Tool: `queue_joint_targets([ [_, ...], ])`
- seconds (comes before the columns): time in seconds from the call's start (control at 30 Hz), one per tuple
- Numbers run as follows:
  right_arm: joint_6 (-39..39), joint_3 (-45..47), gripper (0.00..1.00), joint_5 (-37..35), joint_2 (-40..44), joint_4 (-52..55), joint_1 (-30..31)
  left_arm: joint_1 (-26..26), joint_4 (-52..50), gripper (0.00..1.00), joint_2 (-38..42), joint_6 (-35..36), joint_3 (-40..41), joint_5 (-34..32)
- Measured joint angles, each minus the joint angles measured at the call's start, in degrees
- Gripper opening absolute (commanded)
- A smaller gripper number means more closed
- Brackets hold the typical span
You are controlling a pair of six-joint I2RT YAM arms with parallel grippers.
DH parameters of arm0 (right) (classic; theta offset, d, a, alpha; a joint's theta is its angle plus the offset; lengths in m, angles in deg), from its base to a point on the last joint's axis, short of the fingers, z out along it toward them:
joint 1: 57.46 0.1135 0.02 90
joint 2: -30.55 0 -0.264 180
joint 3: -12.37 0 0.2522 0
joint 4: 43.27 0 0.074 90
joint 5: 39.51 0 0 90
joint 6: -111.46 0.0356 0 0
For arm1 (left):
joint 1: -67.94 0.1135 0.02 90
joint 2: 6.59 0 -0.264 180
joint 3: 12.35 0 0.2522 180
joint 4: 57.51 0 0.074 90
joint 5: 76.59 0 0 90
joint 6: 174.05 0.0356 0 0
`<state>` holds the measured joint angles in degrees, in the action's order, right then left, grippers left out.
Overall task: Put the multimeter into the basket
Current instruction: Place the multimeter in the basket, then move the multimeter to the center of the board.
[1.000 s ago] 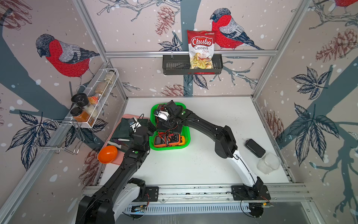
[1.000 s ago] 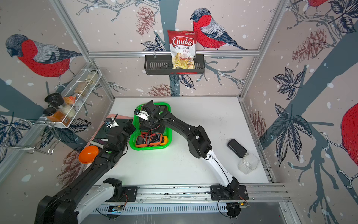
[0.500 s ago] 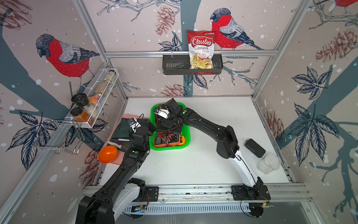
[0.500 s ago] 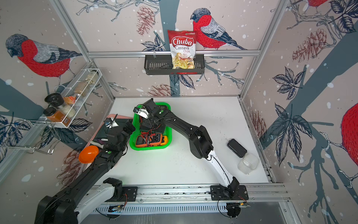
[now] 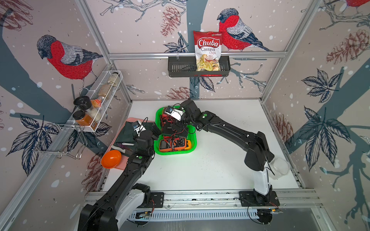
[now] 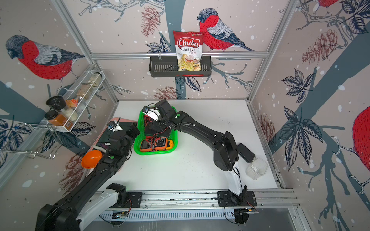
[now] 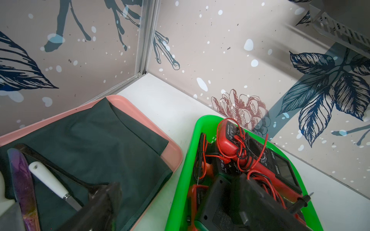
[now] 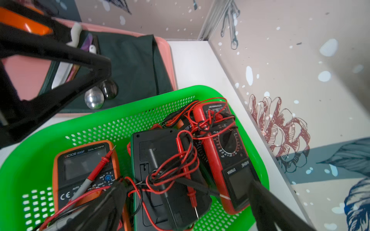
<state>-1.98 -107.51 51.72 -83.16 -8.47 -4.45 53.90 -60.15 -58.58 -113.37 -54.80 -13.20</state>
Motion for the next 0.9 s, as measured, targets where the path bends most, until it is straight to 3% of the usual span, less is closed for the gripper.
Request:
queue_joint_targets([
  [0.13, 12.9, 7.6, 1.00, -3.8, 7.3, -2.8, -4.4, 0.0, -0.1, 0.98, 0.0, 0.9, -0.6, 2.5],
  [0.27, 27.5, 22.5, 1.00, -7.2, 17.7, -4.9, -11.2, 0.0, -0.1, 0.98, -0.1, 1.5, -0.9, 4.9],
  [0.53, 47.2, 46.8, 1.00, -14.5, 34.5, -3.5, -21.6, -3.0, 0.1, 0.98, -2.5, 4.2, -3.8, 7.5],
  [0.9, 63.1, 62.4, 1.00, -24.8, 38.6, 4.0, -36.3, -7.9, 0.2, 0.98, -10.4, 5.9, -8.2, 11.5],
])
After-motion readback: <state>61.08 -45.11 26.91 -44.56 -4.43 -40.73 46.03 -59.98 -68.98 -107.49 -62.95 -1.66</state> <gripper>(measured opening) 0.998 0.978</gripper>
